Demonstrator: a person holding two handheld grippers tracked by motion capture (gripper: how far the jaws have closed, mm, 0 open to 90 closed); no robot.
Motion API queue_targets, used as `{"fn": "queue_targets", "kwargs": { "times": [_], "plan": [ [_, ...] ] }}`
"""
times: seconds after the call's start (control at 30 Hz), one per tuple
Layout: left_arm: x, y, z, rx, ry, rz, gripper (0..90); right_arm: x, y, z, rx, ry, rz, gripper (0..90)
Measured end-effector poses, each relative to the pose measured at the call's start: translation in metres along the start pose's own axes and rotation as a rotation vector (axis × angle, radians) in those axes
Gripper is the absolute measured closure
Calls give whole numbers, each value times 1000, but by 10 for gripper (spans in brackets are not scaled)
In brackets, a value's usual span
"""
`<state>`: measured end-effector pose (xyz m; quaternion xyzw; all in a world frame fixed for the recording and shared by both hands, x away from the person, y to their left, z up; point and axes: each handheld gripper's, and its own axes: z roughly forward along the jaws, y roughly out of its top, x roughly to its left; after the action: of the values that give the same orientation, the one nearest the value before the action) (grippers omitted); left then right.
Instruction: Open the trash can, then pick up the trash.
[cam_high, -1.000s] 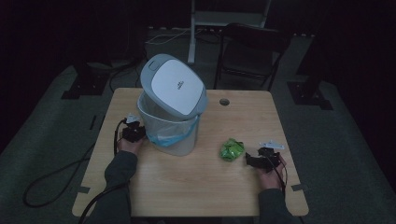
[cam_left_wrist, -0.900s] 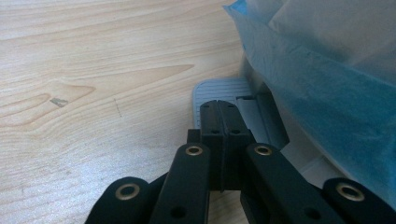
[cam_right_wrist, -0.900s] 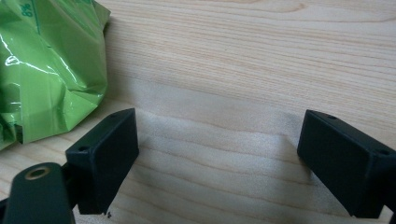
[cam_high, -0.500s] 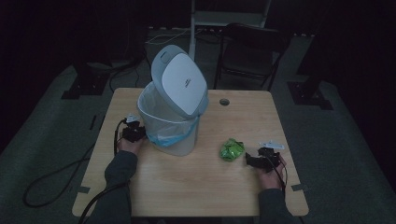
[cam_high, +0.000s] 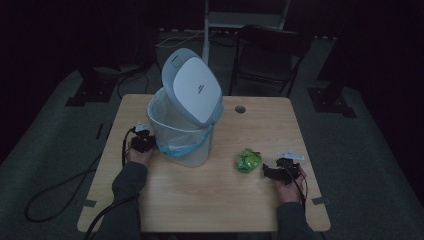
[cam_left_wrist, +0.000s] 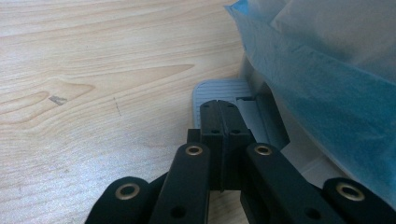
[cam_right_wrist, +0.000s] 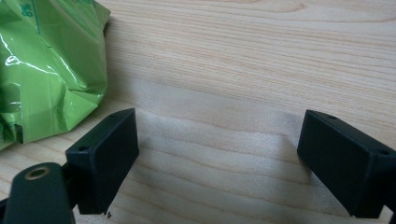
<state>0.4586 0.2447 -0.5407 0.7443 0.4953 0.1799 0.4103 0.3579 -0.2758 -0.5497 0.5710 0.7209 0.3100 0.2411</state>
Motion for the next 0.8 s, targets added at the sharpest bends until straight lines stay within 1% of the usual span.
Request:
{"fn": "queue_targets", "kwargs": {
  "times": [0.07, 0.13, 0.2, 0.23, 0.27, 0.3, 0.33, 0.37, 0.47, 0.53, 0.6, 0.63, 0.67, 0.77, 0.8],
  "plan": [
    [0, 0, 0, -1, 1, 1, 900, 0, 0, 0, 0, 0, 0, 123],
    [0, 0, 0, -1, 2, 1, 900, 0, -1, -2, -7, 2, 0, 161],
    [0, 0, 0, -2, 1, -2, 900, 1, -1, -5, -7, 0, 3, 279],
    [0, 0, 0, -2, 1, -2, 900, 1, -1, -5, -7, 0, 3, 279],
    [0, 0, 0, -2, 1, -1, 900, 0, -1, -7, -7, -1, 2, 328],
    [0, 0, 0, -2, 1, 0, 900, 0, -2, -9, -9, 8, 15, 426],
    [0, 0, 0, -2, 1, -1, 900, -1, -2, -11, -12, 19, 25, 453],
    [0, 0, 0, -2, 2, 0, 900, -1, -2, -14, -29, 31, 39, 487],
    [0, 0, 0, -2, 2, 0, 900, 0, 1, -26, -83, 54, 45, 540],
    [0, 0, 0, -2, 2, 0, 900, 4, 3, -35, -126, 70, 34, 570],
    [0, 0, 0, -2, 3, 0, 900, 6, 4, -40, -147, 100, 29, 592],
    [0, 0, 0, -2, 2, -1, 900, 8, 5, -42, -155, 112, 17, 593],
    [0, 0, 0, -2, 2, -1, 900, 8, 5, -42, -155, 112, 17, 593],
    [0, 0, 0, -2, 2, -1, 900, 16, 9, -45, -181, 179, -10, 582],
    [0, 0, 0, -2, 2, -2, 900, 16, 9, -45, -181, 179, -10, 582]
  ]
}}
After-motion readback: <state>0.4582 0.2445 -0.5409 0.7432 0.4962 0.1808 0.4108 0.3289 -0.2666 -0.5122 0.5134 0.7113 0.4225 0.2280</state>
